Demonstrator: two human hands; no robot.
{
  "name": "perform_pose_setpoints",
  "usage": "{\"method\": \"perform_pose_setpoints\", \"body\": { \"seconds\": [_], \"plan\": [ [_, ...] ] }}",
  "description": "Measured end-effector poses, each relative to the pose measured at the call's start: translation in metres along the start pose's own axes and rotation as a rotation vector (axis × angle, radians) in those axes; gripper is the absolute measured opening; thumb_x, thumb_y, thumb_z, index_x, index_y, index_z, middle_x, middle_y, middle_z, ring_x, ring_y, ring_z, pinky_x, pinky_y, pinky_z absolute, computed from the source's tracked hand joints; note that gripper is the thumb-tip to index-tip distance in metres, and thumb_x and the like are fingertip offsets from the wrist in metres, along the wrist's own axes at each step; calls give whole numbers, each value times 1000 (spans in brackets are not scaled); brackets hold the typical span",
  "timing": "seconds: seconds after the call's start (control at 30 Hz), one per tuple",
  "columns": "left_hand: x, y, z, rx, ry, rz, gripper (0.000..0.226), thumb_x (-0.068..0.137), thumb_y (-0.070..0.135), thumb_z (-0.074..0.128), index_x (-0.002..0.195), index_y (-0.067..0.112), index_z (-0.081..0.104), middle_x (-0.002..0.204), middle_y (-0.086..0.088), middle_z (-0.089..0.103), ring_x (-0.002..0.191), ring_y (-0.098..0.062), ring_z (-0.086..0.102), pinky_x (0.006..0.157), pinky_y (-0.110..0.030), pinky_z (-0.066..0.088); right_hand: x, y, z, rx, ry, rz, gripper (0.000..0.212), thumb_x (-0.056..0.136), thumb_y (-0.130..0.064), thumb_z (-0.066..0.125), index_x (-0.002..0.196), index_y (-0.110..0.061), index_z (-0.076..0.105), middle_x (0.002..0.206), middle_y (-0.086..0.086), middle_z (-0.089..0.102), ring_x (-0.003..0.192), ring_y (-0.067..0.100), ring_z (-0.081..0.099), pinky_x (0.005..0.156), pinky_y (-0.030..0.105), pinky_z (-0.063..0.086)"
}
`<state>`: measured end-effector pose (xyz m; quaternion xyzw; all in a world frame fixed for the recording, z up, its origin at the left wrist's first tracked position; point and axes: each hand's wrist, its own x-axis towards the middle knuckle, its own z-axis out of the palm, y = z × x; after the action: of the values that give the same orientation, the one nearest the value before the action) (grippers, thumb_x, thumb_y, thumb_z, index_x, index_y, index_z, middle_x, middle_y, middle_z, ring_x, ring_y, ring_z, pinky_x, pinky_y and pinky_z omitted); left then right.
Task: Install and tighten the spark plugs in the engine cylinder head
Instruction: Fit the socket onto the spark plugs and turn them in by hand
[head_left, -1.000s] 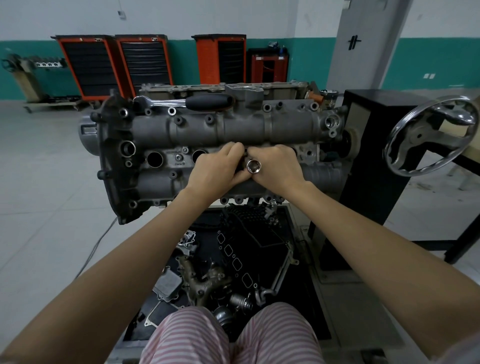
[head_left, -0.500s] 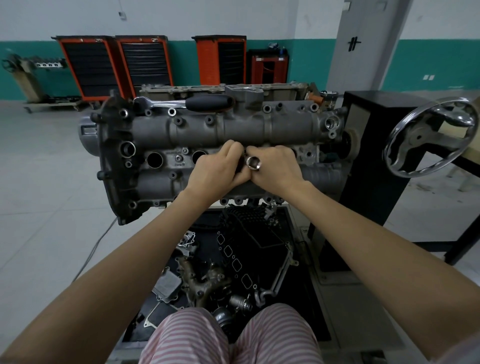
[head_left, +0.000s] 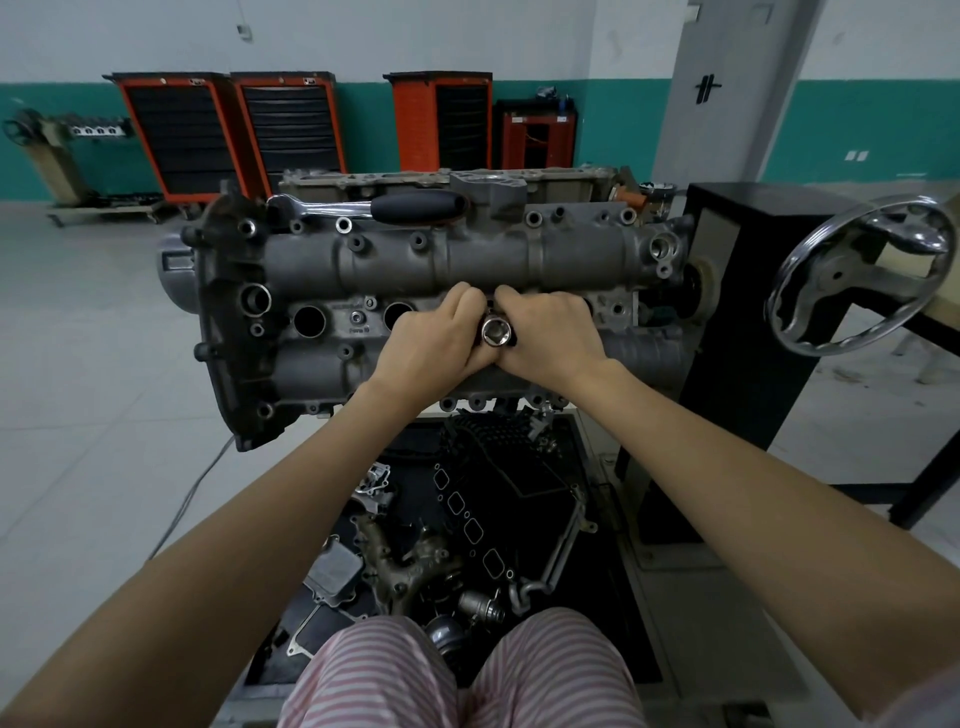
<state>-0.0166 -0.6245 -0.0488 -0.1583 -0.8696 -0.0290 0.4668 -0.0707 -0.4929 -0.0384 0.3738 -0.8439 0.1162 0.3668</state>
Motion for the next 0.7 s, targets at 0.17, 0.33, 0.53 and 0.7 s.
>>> {"method": "perform_pose_setpoints", "body": {
  "seconds": [0.17, 0.33, 0.53, 0.7],
  "plan": [
    [1, 1, -2, 1, 4, -10, 36, 82, 32, 45, 71, -2, 50, 66, -14, 53, 37, -31, 46, 37, -24, 27, 0, -2, -2, 18, 46, -14, 17, 62, -12, 72, 68, -4, 58, 57, 16, 62, 48, 35, 57, 49, 27, 32],
    [0, -3, 2, 28, 2, -20, 37, 83, 36, 47, 71, 1, 50, 62, -10, 55, 38, -31, 49, 39, -22, 25, 0, 2, 2, 51, -20, 17, 9, 74, -16, 61, 70, -8, 61, 69, 15, 66, 65, 36, 60, 57, 34, 37],
    [1, -2, 2, 50, -29, -27, 35, 84, 30, 43, 71, -1, 52, 64, -13, 56, 35, -30, 48, 39, -22, 23, 0, 0, 1, 69, 23, 18, 12, 75, -18, 61, 72, -7, 58, 67, 16, 64, 62, 38, 60, 54, 32, 32],
    [1, 1, -1, 14, -36, -48, 35, 82, 29, 41, 73, -3, 52, 68, -16, 54, 33, -30, 44, 36, -25, 28, 0, -1, 0, 47, 35, 25, 21, 73, -23, 64, 81, -5, 55, 65, 14, 64, 58, 37, 59, 52, 31, 29]
  ]
}}
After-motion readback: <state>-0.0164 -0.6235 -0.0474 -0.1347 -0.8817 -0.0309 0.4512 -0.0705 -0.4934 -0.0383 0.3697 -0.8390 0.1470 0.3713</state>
